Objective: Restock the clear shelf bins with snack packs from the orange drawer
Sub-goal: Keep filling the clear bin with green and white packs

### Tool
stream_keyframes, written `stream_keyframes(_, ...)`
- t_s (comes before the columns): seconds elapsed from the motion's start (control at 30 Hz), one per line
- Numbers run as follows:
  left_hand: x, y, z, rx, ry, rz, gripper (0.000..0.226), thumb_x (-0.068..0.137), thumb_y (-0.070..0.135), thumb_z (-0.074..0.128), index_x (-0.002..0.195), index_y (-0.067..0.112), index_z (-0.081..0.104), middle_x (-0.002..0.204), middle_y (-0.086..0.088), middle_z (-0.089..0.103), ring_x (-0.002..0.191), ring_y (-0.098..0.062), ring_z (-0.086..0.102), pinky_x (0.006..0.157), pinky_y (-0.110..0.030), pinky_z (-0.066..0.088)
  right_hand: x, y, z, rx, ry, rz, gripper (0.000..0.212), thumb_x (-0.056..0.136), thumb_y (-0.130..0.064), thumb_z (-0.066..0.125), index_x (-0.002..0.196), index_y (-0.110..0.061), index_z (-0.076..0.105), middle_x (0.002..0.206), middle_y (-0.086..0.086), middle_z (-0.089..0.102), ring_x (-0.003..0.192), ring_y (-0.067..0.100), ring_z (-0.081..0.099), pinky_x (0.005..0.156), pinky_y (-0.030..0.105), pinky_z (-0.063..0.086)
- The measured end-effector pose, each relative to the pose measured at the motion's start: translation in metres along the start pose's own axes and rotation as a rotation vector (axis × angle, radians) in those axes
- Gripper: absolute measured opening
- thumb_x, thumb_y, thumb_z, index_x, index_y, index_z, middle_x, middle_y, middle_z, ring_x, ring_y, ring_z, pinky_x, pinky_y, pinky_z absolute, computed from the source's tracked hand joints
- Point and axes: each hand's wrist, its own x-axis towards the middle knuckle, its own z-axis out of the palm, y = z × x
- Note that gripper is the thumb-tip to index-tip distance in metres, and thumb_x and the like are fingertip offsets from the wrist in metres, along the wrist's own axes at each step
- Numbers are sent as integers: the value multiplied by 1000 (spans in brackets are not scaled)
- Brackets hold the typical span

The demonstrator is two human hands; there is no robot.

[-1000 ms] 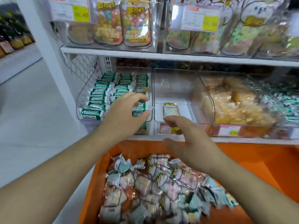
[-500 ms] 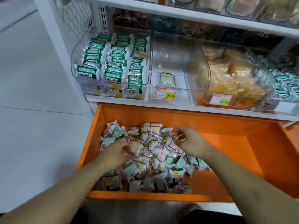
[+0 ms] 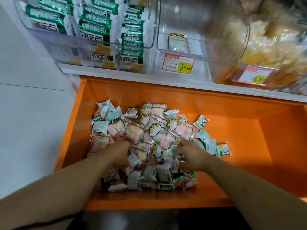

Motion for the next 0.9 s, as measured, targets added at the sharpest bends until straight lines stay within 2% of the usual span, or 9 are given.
stream_keyframes(0.17,0,-3,-2,-115,23,-3,53,77,28,92,122,26,63,118,3,65,104,-16,63,82,-31,56,3,-6,-6,71,15,5,33,81,-25,88,112,-24,76,112,-4,56,107,17,55,85,28,47)
stream_keyframes(0.3,-15,1,-14,-220,69,5,54,73,29,95,116,33,63,115,9,65,98,-12,65,75,-31,59,-5,-19,-39,308,44,68,26,87,-31,84,104,-19,67,91,-4,62,85,20,63,69,28,46)
stream_keyframes(0.43,-48,17,-52,-390,138,69,52,73,31,96,115,30,66,111,12,66,98,-10,64,73,-26,50,-31,-41,-93,435,27,72,31,91,-37,81,104,-15,64,83,3,57,68,20,55,68,35,47)
stream_keyframes(0.5,-75,32,-79,-481,179,112,54,73,29,96,118,29,67,111,9,67,95,-10,66,71,-26,54,-53,-52,-123,516,89,22,28,92,-38,80,102,-18,64,84,5,55,67,21,53,66,36,46)
stream_keyframes(0.57,-107,50,-105,-590,201,162,56,77,24,94,125,23,65,116,6,66,94,-16,72,70,-34,64,-79,-65,-150,663,218,-27,18,94,-36,79,100,-26,67,84,0,55,66,18,55,64,34,47)
stream_keyframes(0.63,-138,65,-127,-675,229,219,51,79,19,92,125,16,69,116,2,70,90,-22,76,72,-38,66,-106,-78,-169,832,318,-94,11,95,-31,78,89,-37,70,73,-6,50,61,13,52,60,28,48)
stream_keyframes(0.7,-167,76,-142,-702,270,280,43,83,15,89,123,16,72,114,0,73,87,-19,77,72,-32,64,-129,-90,-179,991,374,-156,10,96,-25,77,96,-34,73,67,-8,39,58,11,46,57,24,47)
stream_keyframes(0.8,-208,89,-153,-814,342,345,41,89,16,82,125,28,65,120,8,65,96,-14,73,72,-28,63,-151,-105,-185,1152,430,-214,19,96,-21,76,113,-14,71,75,2,30,61,14,43,55,23,46)
stream_keyframes(0.9,-236,94,-157,-1040,280,411,46,93,13,77,132,32,61,123,7,64,89,-33,79,71,-40,66,-159,-116,-190,1174,469,-248,22,97,-23,74,116,-12,71,82,15,24,70,20,41,56,19,46)
